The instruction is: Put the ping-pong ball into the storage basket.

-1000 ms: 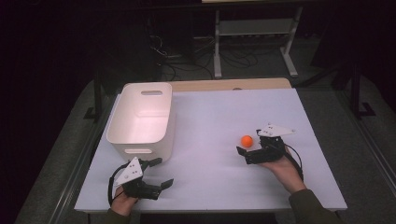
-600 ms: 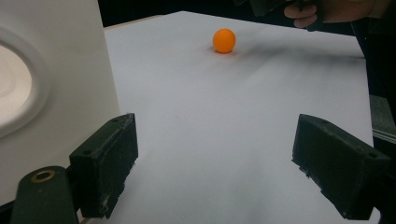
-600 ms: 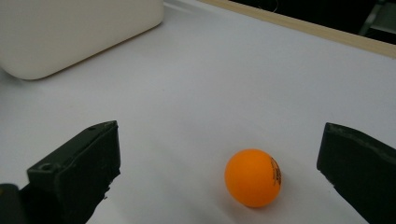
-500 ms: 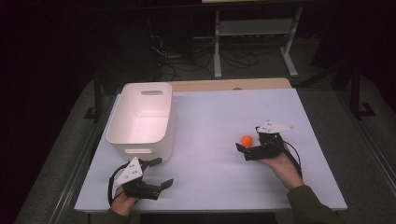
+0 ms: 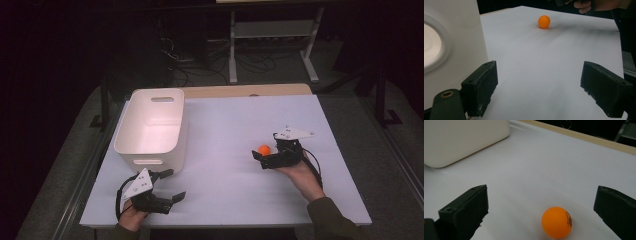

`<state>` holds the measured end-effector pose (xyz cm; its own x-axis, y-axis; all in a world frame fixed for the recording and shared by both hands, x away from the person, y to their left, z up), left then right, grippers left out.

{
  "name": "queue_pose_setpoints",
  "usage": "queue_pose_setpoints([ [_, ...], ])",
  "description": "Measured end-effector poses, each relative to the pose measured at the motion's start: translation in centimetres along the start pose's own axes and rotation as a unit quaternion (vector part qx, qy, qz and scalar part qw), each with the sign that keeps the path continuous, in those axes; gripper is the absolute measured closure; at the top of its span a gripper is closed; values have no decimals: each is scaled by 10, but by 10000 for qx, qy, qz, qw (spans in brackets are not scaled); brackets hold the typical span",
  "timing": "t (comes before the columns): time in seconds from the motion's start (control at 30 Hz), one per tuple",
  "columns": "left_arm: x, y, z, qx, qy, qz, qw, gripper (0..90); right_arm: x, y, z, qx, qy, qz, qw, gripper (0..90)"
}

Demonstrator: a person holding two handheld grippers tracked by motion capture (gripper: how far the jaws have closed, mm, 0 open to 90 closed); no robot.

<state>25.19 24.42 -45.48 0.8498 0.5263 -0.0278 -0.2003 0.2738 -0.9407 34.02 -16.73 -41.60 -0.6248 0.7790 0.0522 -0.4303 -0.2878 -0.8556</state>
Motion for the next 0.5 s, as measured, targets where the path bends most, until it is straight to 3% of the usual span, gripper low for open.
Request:
queue_pose_setpoints([
  [0.5, 0, 0, 0, -8, -2, -5, 10000, 141, -4, -8, -8, -48, 14, -56, 10000, 0],
])
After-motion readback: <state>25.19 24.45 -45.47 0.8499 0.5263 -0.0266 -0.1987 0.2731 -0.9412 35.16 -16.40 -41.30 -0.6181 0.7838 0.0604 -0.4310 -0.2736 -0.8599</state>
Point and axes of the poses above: each handheld gripper's, and its own axes: z roughly backward along the jaws, y roughly out of its underside, x roughly to its left, the point moved 1 cm from there along -z, roughly forward along the jaws, and after that the axes turned 1 degree about x, right-handed, at the moved point
